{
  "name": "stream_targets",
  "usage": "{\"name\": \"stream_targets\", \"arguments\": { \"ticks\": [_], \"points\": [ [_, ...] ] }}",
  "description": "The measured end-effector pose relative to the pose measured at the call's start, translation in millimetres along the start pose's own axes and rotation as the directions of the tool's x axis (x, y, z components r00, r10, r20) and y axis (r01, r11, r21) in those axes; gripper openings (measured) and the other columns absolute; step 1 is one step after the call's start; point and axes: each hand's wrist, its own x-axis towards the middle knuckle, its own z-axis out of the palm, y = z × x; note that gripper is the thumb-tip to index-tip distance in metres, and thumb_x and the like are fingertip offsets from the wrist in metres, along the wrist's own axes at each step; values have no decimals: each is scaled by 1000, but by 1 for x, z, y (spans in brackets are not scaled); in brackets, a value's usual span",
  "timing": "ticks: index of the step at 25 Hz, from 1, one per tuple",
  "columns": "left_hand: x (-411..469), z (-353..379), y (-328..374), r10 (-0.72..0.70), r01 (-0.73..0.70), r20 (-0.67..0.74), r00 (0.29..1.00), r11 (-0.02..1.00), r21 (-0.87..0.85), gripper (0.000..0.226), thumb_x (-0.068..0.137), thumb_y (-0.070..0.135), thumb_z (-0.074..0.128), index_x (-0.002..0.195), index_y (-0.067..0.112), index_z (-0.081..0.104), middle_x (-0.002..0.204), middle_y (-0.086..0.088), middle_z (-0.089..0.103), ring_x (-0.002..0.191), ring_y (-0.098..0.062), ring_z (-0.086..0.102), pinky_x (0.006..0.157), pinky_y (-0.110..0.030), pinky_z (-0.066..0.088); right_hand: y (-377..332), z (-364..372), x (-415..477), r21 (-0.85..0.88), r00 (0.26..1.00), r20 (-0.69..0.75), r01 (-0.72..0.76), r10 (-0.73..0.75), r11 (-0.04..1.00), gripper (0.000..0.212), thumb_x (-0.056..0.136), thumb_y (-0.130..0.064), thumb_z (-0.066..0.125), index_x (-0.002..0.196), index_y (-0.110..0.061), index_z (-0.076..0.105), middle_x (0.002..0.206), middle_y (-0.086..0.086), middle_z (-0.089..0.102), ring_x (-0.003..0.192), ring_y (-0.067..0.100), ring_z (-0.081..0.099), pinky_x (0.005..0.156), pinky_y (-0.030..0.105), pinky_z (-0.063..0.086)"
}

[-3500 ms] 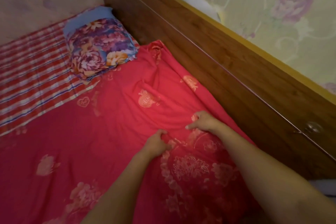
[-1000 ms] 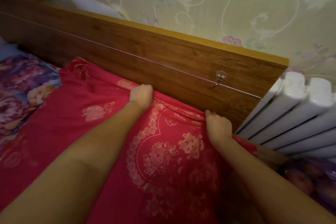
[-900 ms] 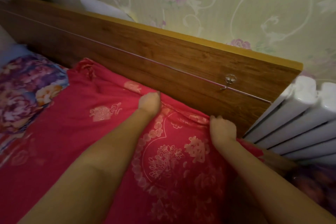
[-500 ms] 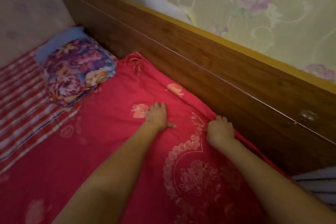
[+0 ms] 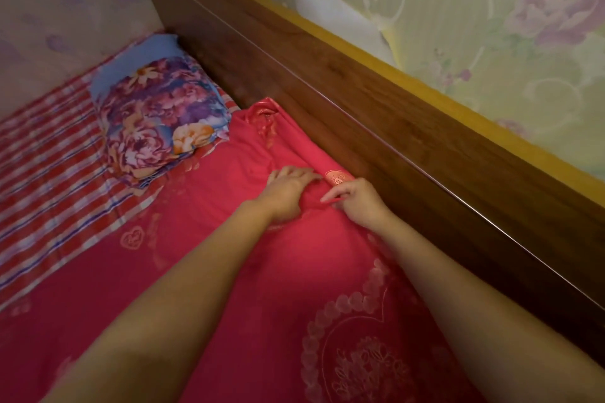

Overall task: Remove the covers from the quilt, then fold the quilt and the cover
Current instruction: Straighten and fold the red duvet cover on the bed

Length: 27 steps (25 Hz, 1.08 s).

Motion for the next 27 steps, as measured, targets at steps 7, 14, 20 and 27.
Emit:
{"name": "stream_targets", "arguments": {
  "ticks": [7, 14, 20, 27],
  "points": [
    [45, -22, -6, -36, -45, 178, 983, 903, 427, 27, 85, 12, 54, 111, 11, 62, 116, -12, 64, 110, -30, 59, 85, -37, 47, 26, 7, -26, -732, 994, -56, -107, 96, 673, 27, 91, -24, 55, 116, -13, 60, 120, 7, 60, 110, 29, 59, 88, 35, 47],
    [77, 13, 12, -36, 64, -144, 989, 980, 188, 19, 88, 21, 51, 104, 17, 61, 111, -8, 67, 109, -28, 59, 83, -37, 39, 25, -12, -25, -879, 977, -214, -189, -9, 438, 31, 95, -4, 29, 119, -12, 47, 115, 6, 64, 103, 22, 65, 75, 30, 50],
    [113, -18, -40, -259, 265, 132, 957, 964, -29, 70, 70, 68, 63, 108, 10, 64, 118, -10, 62, 112, -29, 55, 95, -36, 43, 17, 31, 23, -834, 946, -258, -116, -196, 539, 23, 65, -4, 53, 84, -5, 67, 72, 11, 63, 61, 27, 63, 52, 36, 51],
    [132, -52, -139, -636, 596, -246, 732, 772, -222, 80, 78, 41, 72, 135, 1, 33, 136, -22, 40, 120, -38, 48, 95, -42, 42, -37, 69, 122, -483, 984, -116, 61, -133, 873, 63, 87, -45, 57, 138, -12, 38, 134, 7, 46, 126, 25, 40, 105, 31, 29]
  ]
}}
